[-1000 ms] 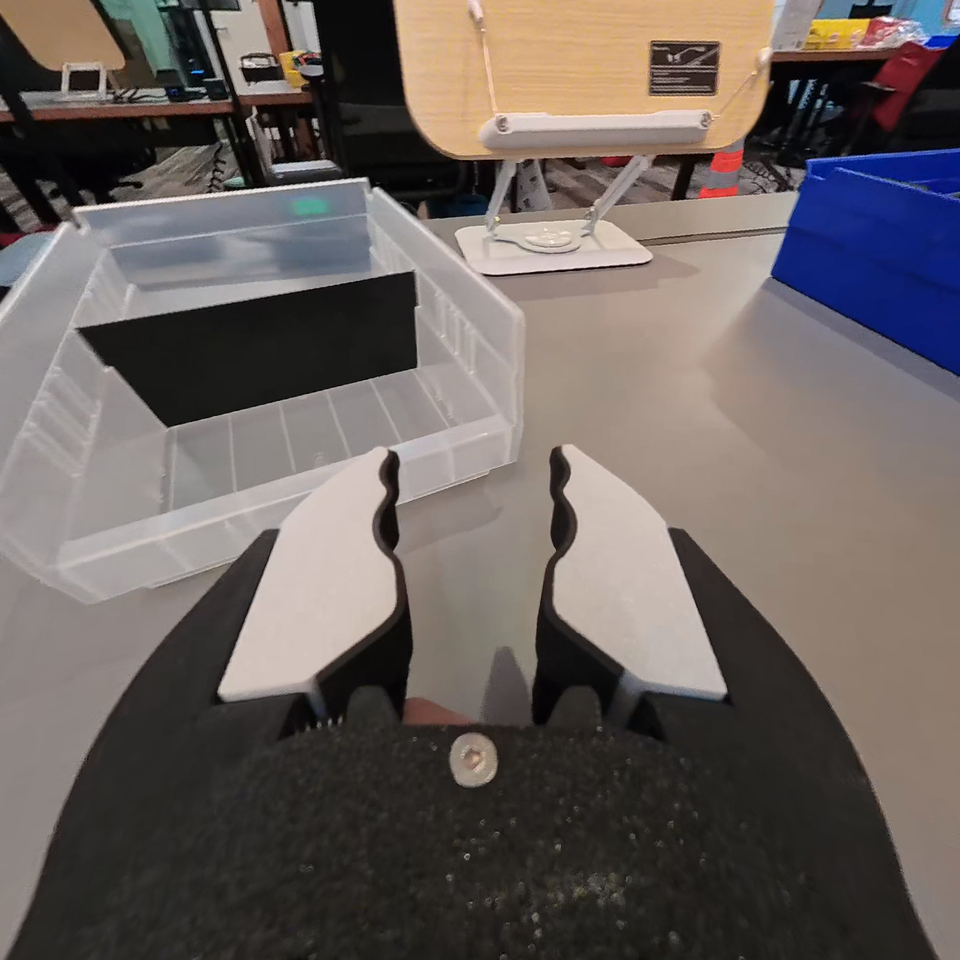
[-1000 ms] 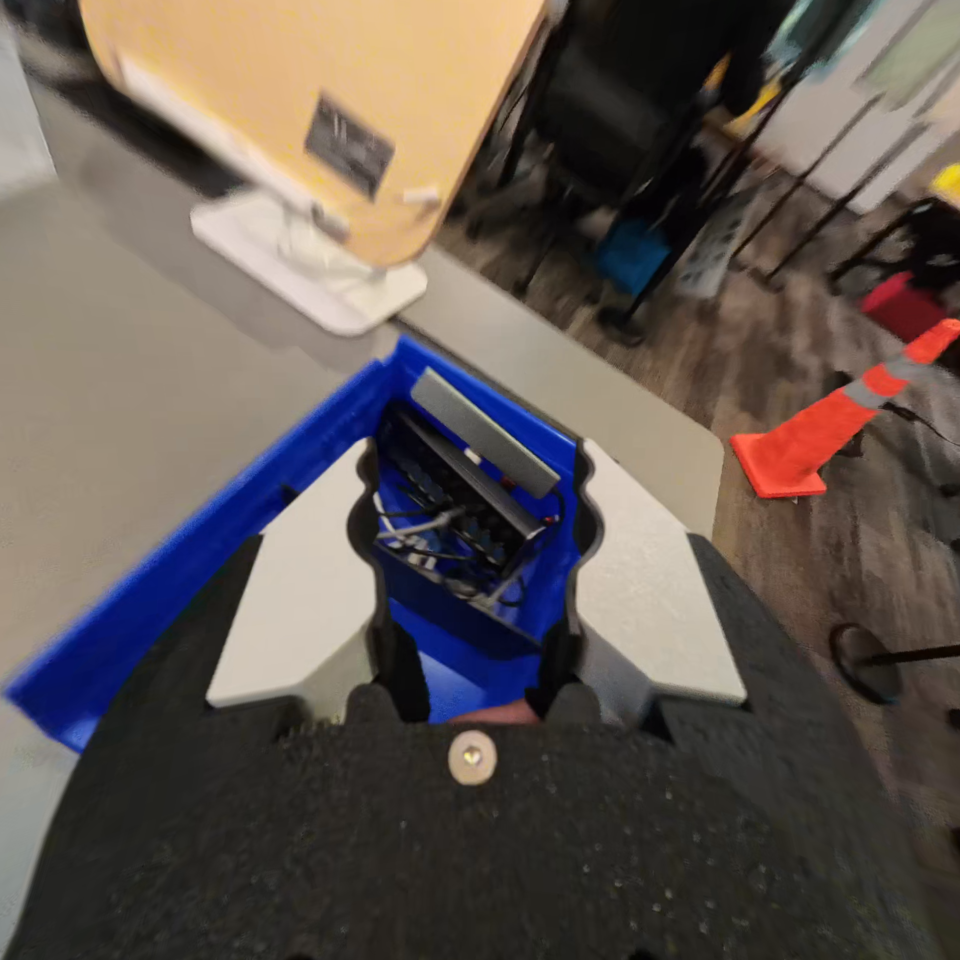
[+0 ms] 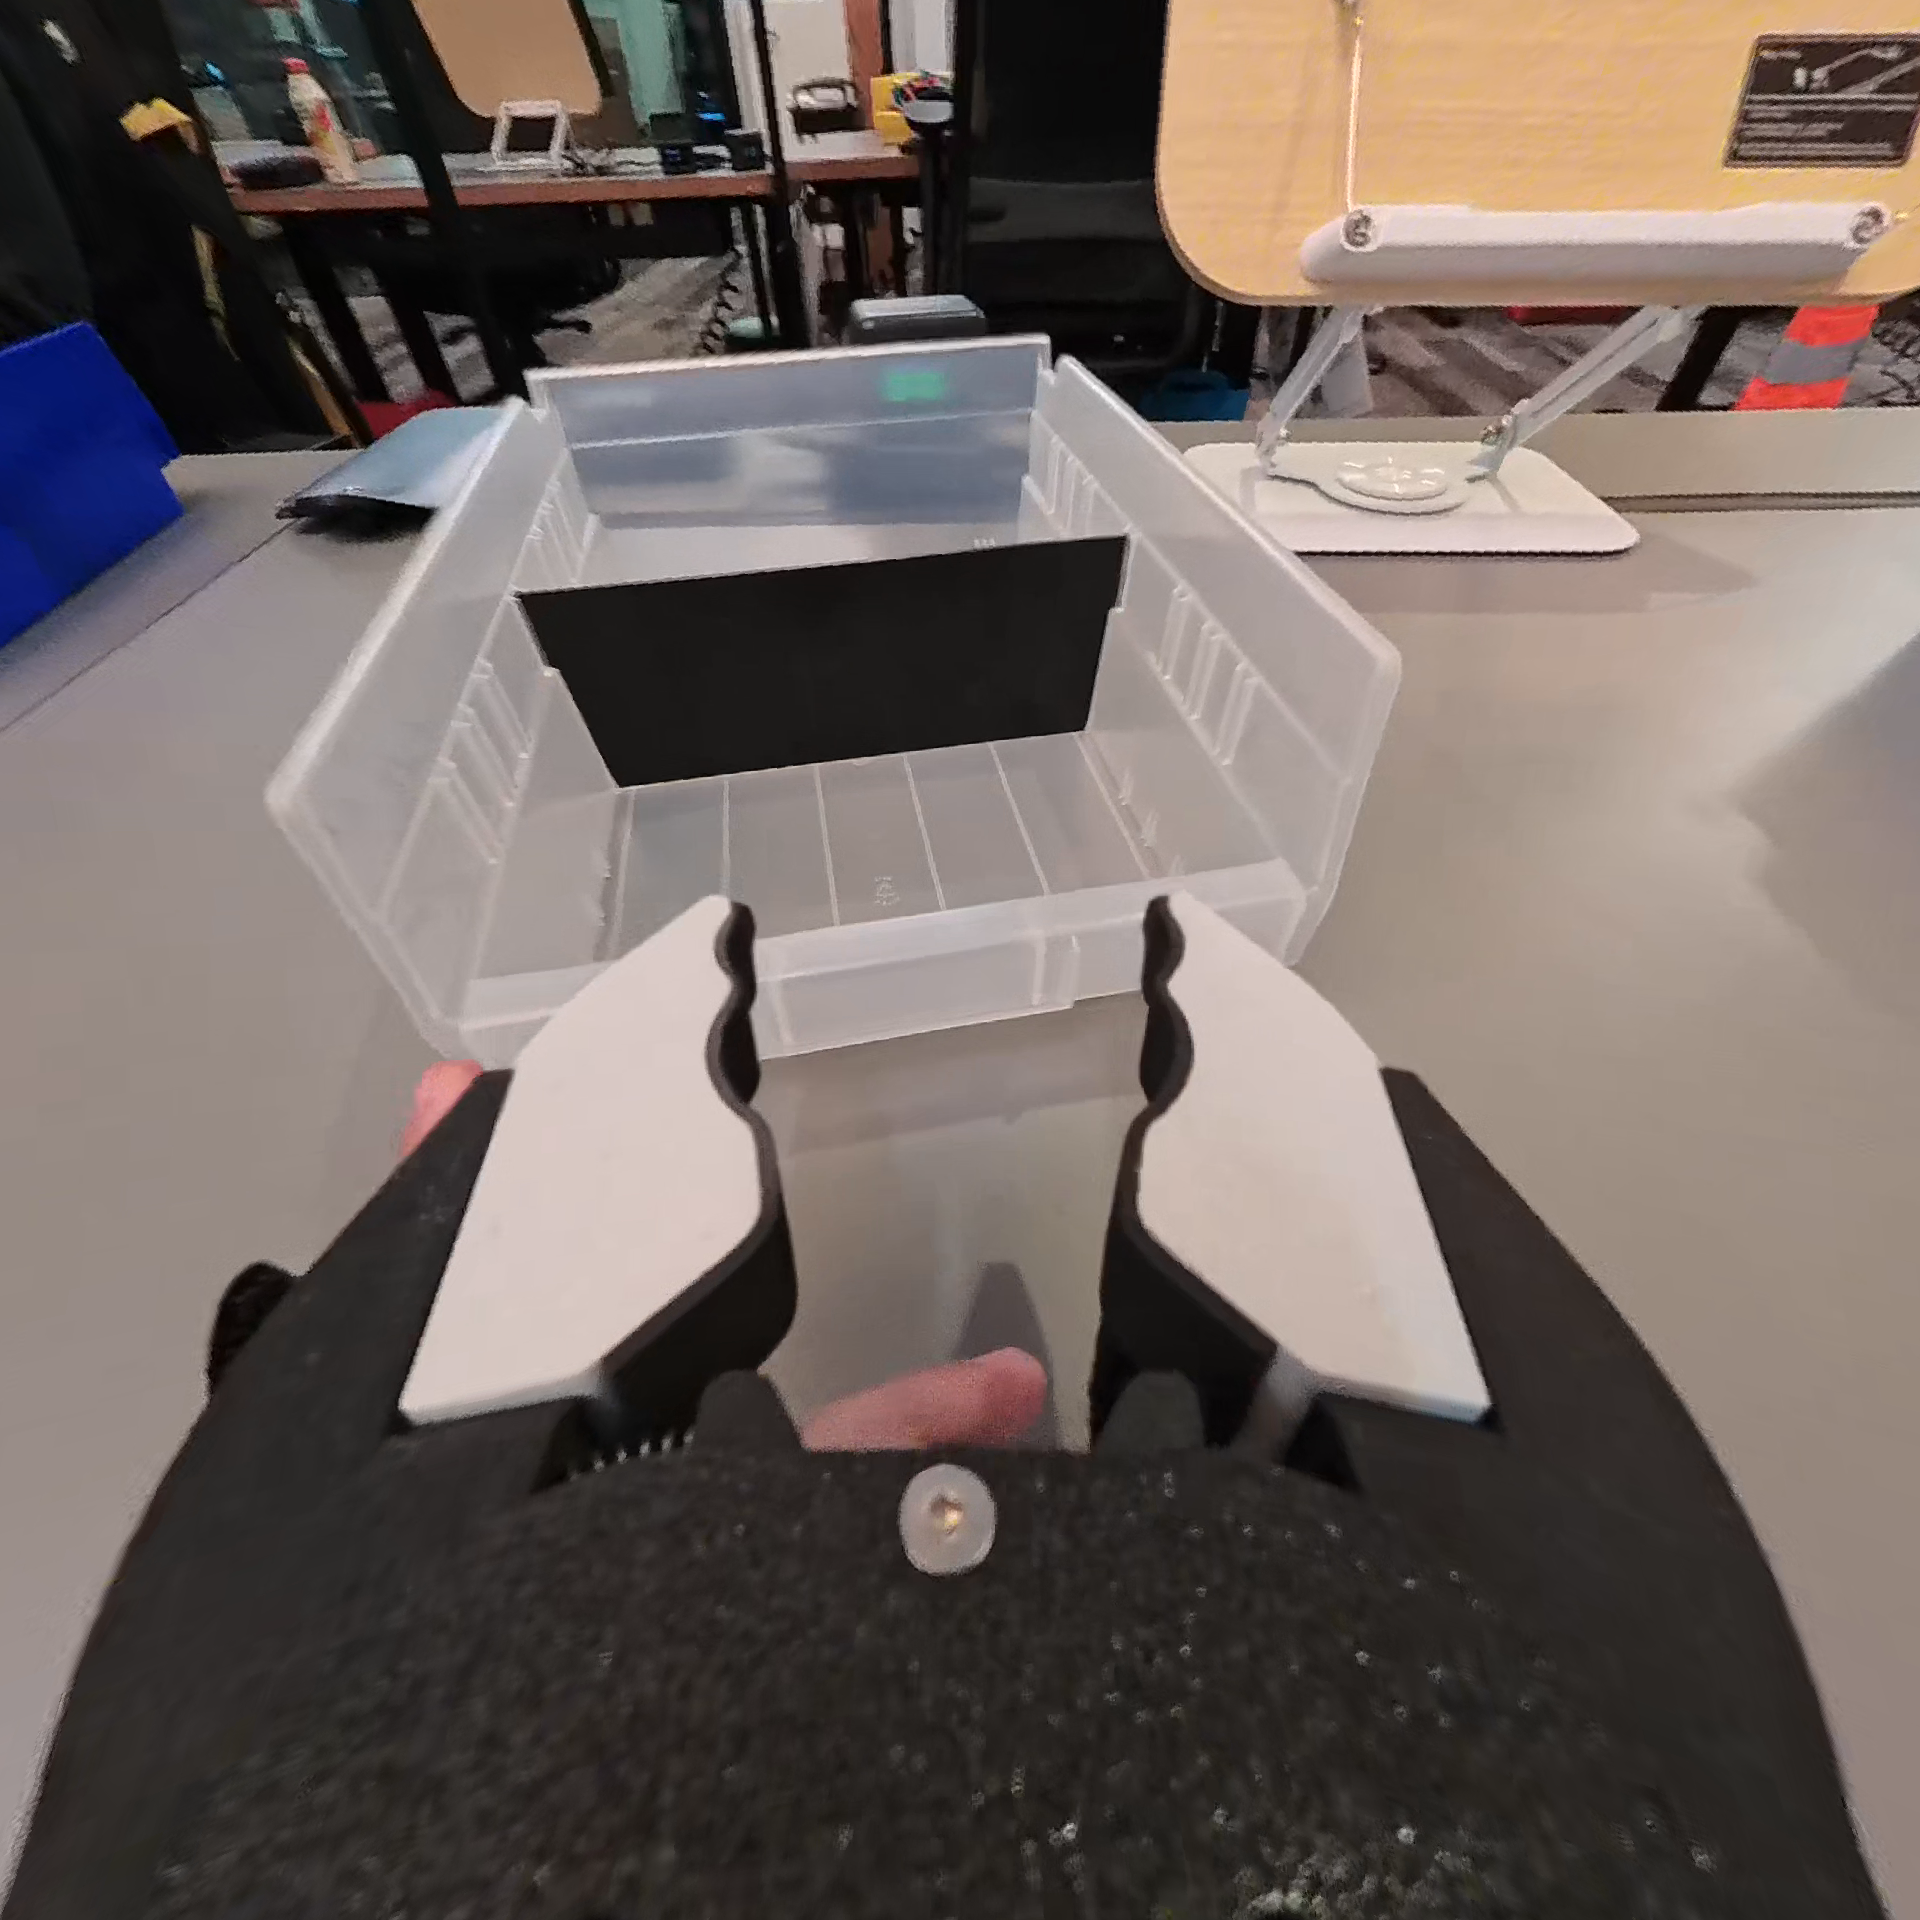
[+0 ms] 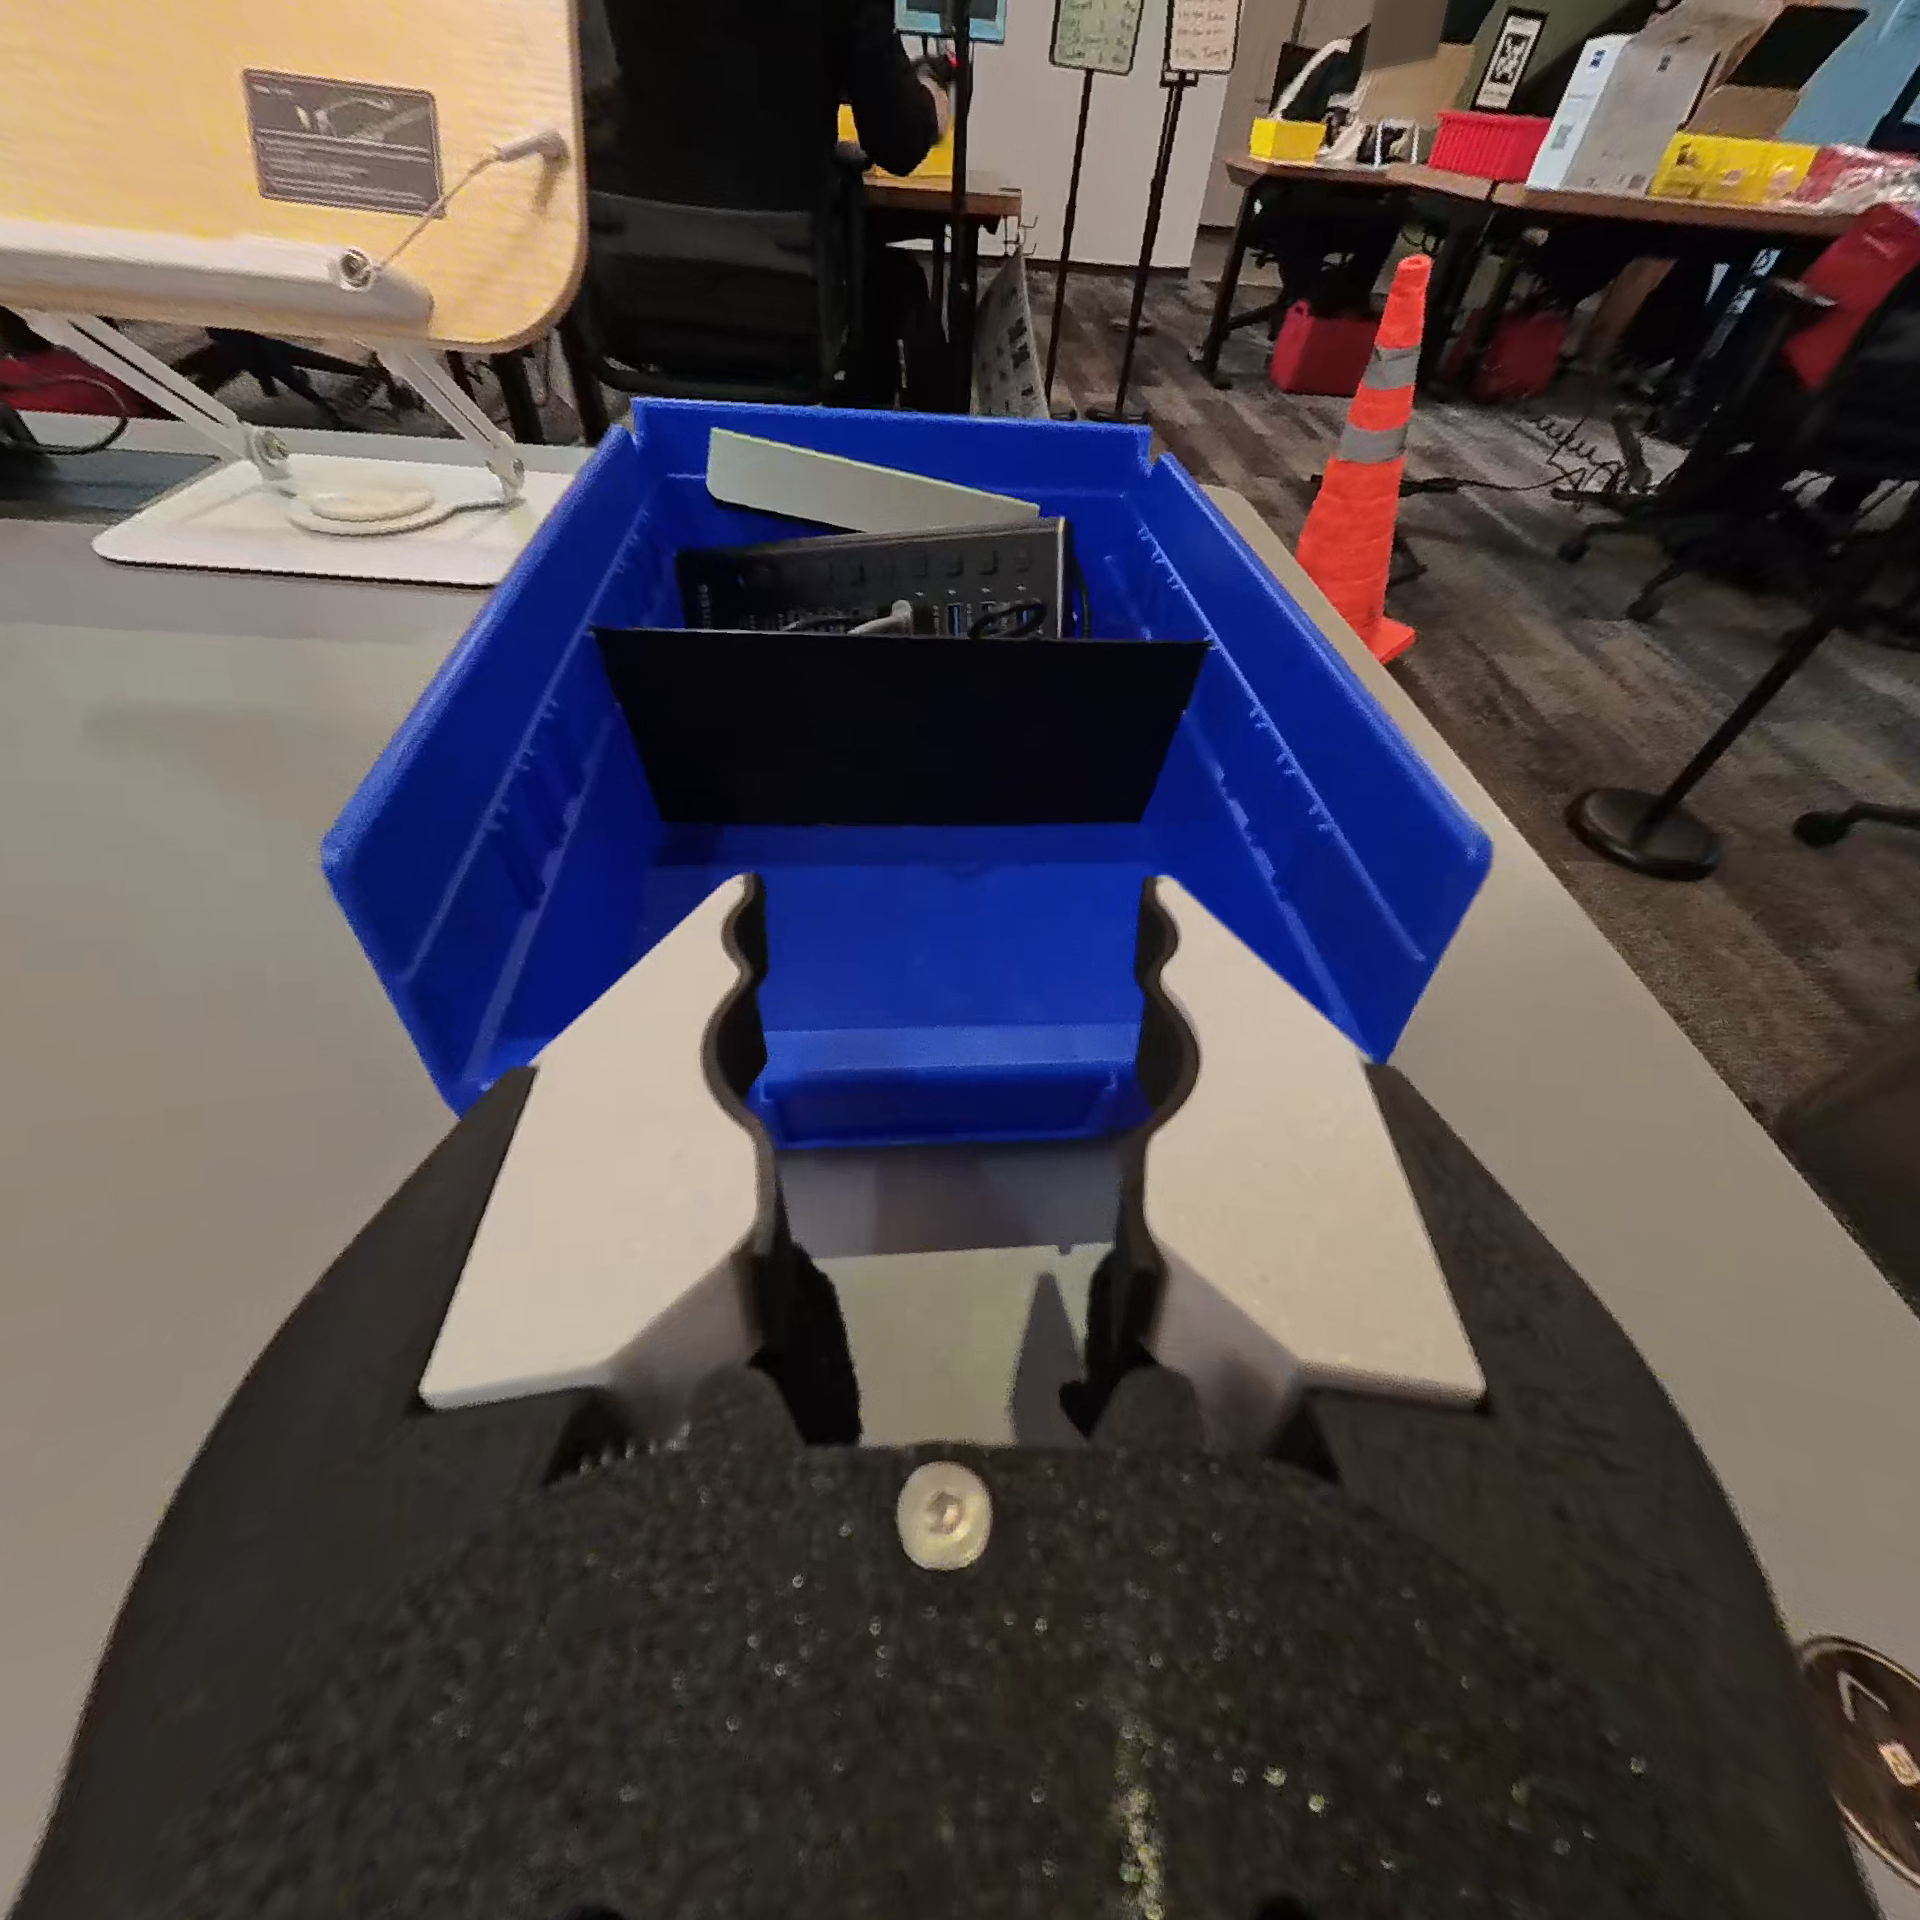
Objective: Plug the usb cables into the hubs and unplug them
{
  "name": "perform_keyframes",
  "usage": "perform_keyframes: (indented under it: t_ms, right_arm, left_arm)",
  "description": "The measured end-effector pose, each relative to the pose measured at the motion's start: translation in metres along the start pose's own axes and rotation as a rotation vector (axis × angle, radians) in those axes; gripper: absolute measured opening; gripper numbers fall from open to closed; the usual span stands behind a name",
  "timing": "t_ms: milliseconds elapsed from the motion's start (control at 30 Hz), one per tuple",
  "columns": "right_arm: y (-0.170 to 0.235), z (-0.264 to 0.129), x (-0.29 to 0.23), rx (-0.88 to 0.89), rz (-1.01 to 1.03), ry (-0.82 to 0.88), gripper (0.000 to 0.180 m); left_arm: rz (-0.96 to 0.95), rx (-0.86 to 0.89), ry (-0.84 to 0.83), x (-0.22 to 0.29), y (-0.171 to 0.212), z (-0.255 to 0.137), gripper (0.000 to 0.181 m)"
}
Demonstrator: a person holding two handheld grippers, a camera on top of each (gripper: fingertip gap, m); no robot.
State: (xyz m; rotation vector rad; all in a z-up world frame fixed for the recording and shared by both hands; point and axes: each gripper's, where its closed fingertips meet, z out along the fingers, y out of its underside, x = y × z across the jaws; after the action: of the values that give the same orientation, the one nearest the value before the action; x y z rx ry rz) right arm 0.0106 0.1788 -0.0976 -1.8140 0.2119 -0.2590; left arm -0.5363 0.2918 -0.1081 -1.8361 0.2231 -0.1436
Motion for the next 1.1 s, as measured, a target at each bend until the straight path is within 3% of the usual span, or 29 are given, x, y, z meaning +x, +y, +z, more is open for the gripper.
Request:
perform_keyframes:
  t_ms: [167, 267, 367, 467, 600, 700, 800, 900, 1000, 1100]
  right_arm:
    - [-0.002, -0.003, -0.001, -0.009, -0.007, -0.003, 0.075]
    - [-0.004, -0.008, -0.032, 0.014, -0.002, -0.178, 0.067]
    - [0.005, -0.018, -0.091, -0.044, -0.009, -0.425, 0.078]
    - [0.012, -0.01, -0.12, -0.093, -0.069, -0.427, 0.079]
    - [0.01, -0.008, -0.153, -0.128, -0.073, -0.442, 0.075]
    - [-0.001, -0.026, -0.171, -0.067, -0.096, -0.512, 0.056]
    - [-0.034, -0.048, -0.148, 0.065, -0.067, -0.421, 0.056]
    - [-0.056, -0.056, -0.072, 0.137, -0.015, -0.122, 0.056]
    - [-0.04, -0.052, 0.003, 0.085, 0.094, 0.086, 0.057]
    - [0.008, -0.027, 0.032, -0.062, 0.126, 0.111, 0.054]
  left_arm:
    - [-0.026, 0.01, 0.0, 0.003, -0.002, -0.003, 0.067]
    - [-0.013, 0.03, 0.011, 0.011, -0.007, -0.008, 0.065]
    - [-0.002, 0.038, 0.079, 0.031, -0.008, -0.011, 0.069]
    - [0.006, 0.058, 0.162, 0.054, -0.01, -0.014, 0.073]
    - [0.024, 0.036, 0.3, 0.1, -0.005, -0.02, 0.068]
    - [0.045, 0.027, 0.437, 0.156, -0.003, -0.029, 0.063]
    - [0.139, -0.026, 0.602, 0.232, 0.008, -0.038, 0.073]
    - [0.184, -0.047, 0.679, 0.299, 0.007, -0.037, 0.073]
    - [0.136, -0.065, 0.687, 0.355, -0.003, -0.017, 0.07]
    - [0.103, -0.125, 0.638, 0.395, -0.006, 0.015, 0.069]
